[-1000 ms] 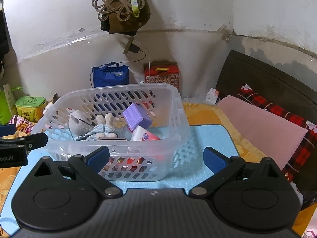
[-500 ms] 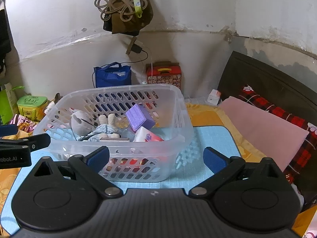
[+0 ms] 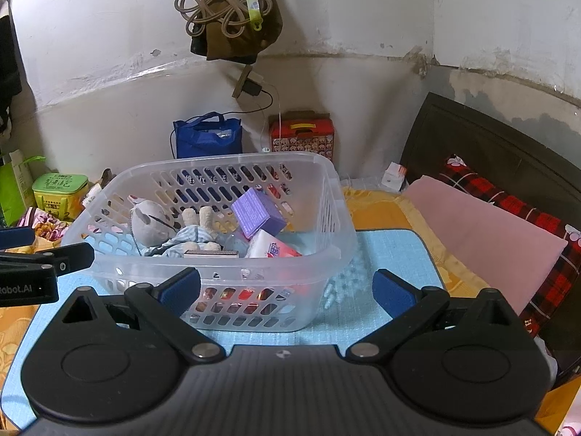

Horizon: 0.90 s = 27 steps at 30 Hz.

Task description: Organize objects

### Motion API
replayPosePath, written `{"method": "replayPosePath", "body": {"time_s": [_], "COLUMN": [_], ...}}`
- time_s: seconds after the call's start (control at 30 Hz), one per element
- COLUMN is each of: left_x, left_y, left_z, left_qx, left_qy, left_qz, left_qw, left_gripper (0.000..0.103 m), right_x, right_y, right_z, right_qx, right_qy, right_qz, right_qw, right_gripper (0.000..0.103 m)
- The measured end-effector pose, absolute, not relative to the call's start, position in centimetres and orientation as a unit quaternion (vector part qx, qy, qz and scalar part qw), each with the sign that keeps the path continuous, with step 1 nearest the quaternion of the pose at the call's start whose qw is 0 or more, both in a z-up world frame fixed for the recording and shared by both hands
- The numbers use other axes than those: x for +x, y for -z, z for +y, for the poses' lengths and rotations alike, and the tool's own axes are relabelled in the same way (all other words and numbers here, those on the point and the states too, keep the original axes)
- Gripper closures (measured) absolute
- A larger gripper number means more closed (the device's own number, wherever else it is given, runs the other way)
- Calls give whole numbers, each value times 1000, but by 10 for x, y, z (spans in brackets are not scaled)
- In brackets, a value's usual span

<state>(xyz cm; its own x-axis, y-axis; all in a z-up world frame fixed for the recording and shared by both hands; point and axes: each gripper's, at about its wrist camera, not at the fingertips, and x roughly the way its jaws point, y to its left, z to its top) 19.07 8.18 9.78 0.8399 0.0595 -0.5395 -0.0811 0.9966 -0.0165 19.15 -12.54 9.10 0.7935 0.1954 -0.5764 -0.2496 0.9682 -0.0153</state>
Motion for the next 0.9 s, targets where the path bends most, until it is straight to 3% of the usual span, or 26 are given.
{"method": "replayPosePath", "body": {"time_s": [0.9], "left_x": [191], "left_y": [-98], "left_z": [79], "left_qx": [-28], "left_qy": [-22], "left_qz": [276], "left_qw": [960], "left_gripper": [4], "right_x": [190], "right_y": [-91], "right_z": [-129], "right_qx": [-41], "right_qy": [-121], "right_qz": [297], "right_qw": [946], "right_gripper": [0]}}
